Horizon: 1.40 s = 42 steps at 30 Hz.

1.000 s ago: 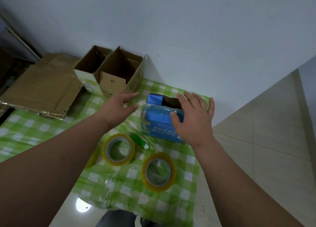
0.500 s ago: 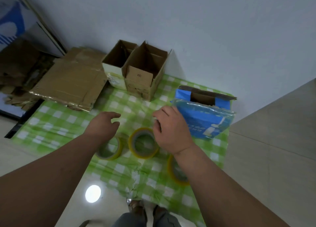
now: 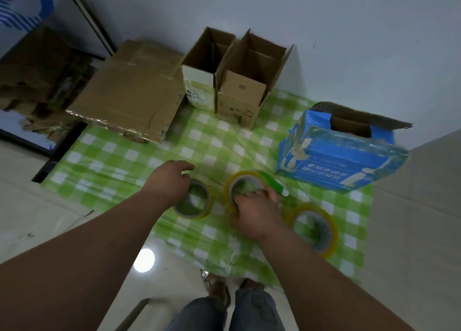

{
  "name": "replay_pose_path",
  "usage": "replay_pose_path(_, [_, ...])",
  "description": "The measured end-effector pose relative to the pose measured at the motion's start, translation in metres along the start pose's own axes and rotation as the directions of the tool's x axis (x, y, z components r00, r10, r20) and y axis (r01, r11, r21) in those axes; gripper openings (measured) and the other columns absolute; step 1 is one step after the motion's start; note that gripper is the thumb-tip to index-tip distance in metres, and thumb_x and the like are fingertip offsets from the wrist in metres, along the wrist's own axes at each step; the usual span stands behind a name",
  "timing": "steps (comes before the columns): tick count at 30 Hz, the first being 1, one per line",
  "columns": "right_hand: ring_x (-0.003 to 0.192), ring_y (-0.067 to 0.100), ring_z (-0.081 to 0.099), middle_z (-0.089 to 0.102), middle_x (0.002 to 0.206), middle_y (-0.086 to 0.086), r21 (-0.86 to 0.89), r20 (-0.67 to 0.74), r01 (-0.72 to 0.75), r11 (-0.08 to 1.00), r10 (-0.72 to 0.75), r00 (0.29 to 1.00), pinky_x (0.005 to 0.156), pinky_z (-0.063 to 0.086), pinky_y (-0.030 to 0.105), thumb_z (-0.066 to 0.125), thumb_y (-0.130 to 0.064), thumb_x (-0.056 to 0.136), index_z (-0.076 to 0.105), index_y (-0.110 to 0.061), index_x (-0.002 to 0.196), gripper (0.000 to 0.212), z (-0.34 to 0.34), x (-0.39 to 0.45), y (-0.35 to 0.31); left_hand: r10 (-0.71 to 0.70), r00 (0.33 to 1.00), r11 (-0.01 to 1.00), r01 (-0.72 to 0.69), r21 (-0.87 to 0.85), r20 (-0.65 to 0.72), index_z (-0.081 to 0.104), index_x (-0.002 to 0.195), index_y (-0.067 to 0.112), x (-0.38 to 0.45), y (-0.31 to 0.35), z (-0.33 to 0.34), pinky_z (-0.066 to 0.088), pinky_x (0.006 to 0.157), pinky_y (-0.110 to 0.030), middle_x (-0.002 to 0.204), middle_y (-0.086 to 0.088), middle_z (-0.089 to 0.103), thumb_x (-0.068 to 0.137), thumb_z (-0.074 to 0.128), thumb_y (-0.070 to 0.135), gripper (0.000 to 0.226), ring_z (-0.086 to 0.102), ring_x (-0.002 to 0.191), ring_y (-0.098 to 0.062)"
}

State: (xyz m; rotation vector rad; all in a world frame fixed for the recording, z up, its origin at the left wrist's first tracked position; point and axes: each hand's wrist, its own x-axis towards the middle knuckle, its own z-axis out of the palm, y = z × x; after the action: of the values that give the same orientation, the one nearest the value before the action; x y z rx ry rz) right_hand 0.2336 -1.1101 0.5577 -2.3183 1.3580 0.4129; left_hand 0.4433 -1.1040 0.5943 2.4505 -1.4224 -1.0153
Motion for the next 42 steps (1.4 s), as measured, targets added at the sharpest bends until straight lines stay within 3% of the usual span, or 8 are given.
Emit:
replay_pose_path(6, [0.107,0.026,0.057,0.065,0.097,0.001,0.216,-0.076,-0.091,0.972,0.110,0.991,0.112,0.017,0.044,0.050,-0.039,0.093,0.050,-0.027,0.085,0.014,-0.019,-0.004,-0.002,0.053,0.999,0.998,-0.053,-0.029,0.002,0.063,0.129,0.025,0.005,0.005,-0.006,0.042,0.088,-0.028,0.136,-0.007,0.058,0.097,0.050,0.015,0.036,0.057,0.119,-0.025])
replay_pose_path(11, [0.107,0.029,0.060,0.067,0.113,0.007,0.614,-0.038,-0.151,0.775,0.221,0.975,0.098,0.045,0.040,0.058,-0.037,0.094,0.066,-0.019,0.112,0.027,-0.048,-0.008,0.011,0.144,0.989,0.981,-0.148,-0.127,-0.039,0.063,0.130,0.022,0.005,0.028,-0.013,0.037,0.087,-0.023,0.135,-0.004,0.060,0.098,0.051,0.013,0.035,0.056,0.119,-0.020])
replay_pose_path(15, [0.097,0.026,0.064,0.069,0.104,0.005,0.777,-0.058,-0.093,0.623,0.217,0.974,0.089,0.051,0.041,0.063,-0.028,0.093,0.068,-0.018,0.110,0.020,-0.067,-0.015,0.013,0.196,0.980,0.933,-0.195,-0.301,-0.028,0.063,0.129,0.026,0.001,0.049,-0.023,0.039,0.072,-0.012,0.135,0.002,0.059,0.100,0.052,0.018,0.033,0.054,0.104,-0.007])
replay_pose_path(20, [0.092,0.027,0.065,0.069,0.097,0.007,0.808,-0.108,-0.038,0.588,0.212,0.971,0.084,0.053,0.040,0.064,-0.024,0.093,0.068,-0.013,0.102,0.014,-0.086,-0.023,0.015,0.295,0.952,0.870,-0.232,-0.436,0.081,0.063,0.130,0.026,-0.009,0.078,-0.037,0.041,0.100,-0.031,0.130,0.003,0.062,0.099,0.053,0.037,0.034,0.054,0.121,-0.013])
replay_pose_path(25, [0.089,0.033,0.066,0.069,0.094,0.016,0.840,-0.128,0.003,0.542,0.194,0.973,0.080,0.053,0.043,0.064,-0.022,0.093,0.066,-0.007,0.095,0.016,-0.104,-0.033,0.019,0.363,0.930,0.903,-0.334,-0.270,0.064,0.070,0.110,0.019,-0.017,0.103,-0.042,0.048,0.086,-0.028,0.104,0.004,0.068,0.093,0.066,0.027,0.019,0.062,0.100,-0.012])
replay_pose_path(30, [0.066,0.013,0.055,0.057,0.070,-0.004,0.883,-0.163,0.072,0.465,0.160,0.974,0.063,0.046,0.029,0.065,-0.019,0.093,0.060,-0.018,0.075,0.019,-0.126,-0.044,0.027,0.426,0.901,0.898,-0.432,-0.085,-0.079,0.061,0.077,0.028,-0.029,0.125,-0.049,0.039,0.058,-0.025,0.077,0.009,0.063,0.092,0.064,0.026,0.016,0.058,0.074,-0.009])
replay_pose_path(38, [0.059,0.007,0.049,0.051,0.066,-0.003,0.871,-0.355,0.283,0.401,0.117,0.928,0.057,0.041,0.022,0.068,-0.028,0.090,0.060,-0.003,0.079,0.028,-0.191,-0.063,0.063,0.474,0.823,0.865,-0.502,-0.008,-0.311,0.049,0.074,0.028,-0.043,0.187,-0.067,0.031,0.052,-0.026,0.072,0.008,0.056,0.097,0.055,0.024,0.025,0.052,0.066,-0.007])
replay_pose_path(42, [0.068,0.015,0.050,0.052,0.071,0.004,0.842,-0.330,0.283,0.459,0.024,0.944,0.068,0.039,0.032,0.069,-0.034,0.082,0.058,0.000,0.080,0.035,-0.208,-0.077,0.093,0.447,0.813,0.873,-0.487,-0.013,-0.373,0.052,0.080,0.024,-0.050,0.211,-0.067,0.038,0.056,-0.030,0.076,0.005,0.058,0.099,0.051,0.023,0.019,0.056,0.069,-0.014])
